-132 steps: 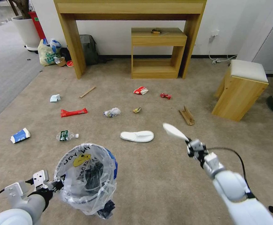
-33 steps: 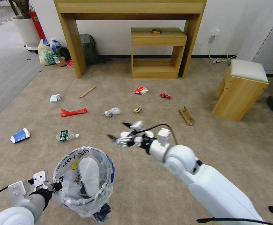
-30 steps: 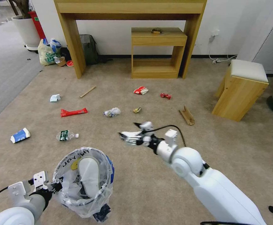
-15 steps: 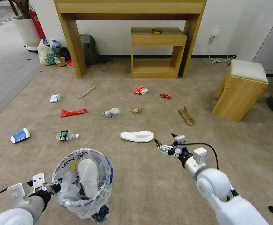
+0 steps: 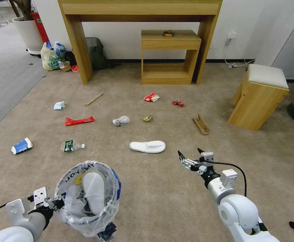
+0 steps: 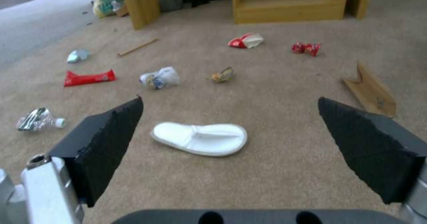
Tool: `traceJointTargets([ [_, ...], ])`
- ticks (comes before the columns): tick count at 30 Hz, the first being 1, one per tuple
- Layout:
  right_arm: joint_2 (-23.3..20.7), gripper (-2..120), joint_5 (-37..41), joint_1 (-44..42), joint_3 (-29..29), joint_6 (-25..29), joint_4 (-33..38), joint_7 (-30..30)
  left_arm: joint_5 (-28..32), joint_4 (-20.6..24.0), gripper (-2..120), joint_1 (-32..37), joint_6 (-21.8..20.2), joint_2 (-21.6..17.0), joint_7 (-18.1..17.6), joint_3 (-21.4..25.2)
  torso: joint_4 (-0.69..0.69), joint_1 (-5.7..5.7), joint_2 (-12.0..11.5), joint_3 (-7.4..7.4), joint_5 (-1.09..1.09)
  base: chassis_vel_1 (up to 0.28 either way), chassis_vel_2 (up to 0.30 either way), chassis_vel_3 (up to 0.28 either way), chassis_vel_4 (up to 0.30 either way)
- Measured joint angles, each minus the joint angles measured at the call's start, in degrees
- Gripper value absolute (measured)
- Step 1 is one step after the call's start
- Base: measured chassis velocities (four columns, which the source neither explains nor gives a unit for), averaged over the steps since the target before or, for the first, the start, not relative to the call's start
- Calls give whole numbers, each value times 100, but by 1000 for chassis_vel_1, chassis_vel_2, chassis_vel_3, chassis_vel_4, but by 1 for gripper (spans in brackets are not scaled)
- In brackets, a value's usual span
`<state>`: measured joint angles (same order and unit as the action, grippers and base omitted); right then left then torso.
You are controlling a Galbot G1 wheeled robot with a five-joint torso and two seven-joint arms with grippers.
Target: Pick up the trash bin and place the garbage on the floor into it.
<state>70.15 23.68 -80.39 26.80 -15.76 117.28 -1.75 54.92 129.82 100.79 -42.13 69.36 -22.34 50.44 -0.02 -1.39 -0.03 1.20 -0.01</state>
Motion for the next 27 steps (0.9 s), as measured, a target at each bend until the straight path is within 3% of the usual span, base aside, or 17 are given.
traceJointTargets([
  [9,18,100,-12,12,-78,12,21,-3,-18,37,0,-18,0,-3,16,-32,0,1,1,0,0,-42,26,42,-32],
  [27,14,100,-106,26,-318,30,3,28,-310,95,0,81,0,167,286,23,-1,-1,0,1,-1,-181,172,183,-170],
])
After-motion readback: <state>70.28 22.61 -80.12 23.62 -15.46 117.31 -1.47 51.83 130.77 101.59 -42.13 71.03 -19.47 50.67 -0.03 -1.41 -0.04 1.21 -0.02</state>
